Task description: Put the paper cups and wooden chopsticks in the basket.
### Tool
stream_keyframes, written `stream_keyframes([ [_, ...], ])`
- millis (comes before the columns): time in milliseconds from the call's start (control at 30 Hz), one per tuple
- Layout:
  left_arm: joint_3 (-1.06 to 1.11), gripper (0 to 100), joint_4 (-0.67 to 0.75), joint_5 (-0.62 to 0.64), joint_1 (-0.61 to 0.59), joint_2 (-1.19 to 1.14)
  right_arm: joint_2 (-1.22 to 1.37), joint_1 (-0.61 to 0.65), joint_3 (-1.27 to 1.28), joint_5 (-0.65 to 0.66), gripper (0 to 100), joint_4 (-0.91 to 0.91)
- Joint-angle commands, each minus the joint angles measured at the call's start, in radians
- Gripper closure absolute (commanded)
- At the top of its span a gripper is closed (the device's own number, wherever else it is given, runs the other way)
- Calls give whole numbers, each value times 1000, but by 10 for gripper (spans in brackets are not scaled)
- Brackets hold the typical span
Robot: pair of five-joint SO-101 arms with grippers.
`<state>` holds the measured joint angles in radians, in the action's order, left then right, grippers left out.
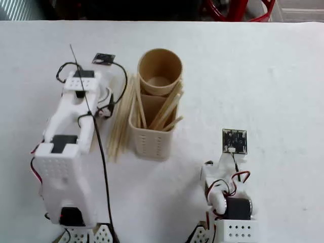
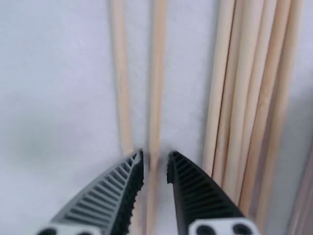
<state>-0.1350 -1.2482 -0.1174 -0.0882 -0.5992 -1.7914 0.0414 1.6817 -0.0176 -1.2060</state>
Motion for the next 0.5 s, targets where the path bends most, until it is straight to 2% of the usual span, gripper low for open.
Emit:
stream_keyframes([
  [0,-86,925,-51,0,-8,-48,-8,2,9,8,839,-7],
  [100,-95,979,-55,-31,-8,-54,-8,2,9,8,839,-7],
  [333,-94,978,-64,-40,-12,-50,-8,2,9,8,839,-7],
  [467,-74,978,-110,-40,-36,59,-8,2,9,8,839,-7],
])
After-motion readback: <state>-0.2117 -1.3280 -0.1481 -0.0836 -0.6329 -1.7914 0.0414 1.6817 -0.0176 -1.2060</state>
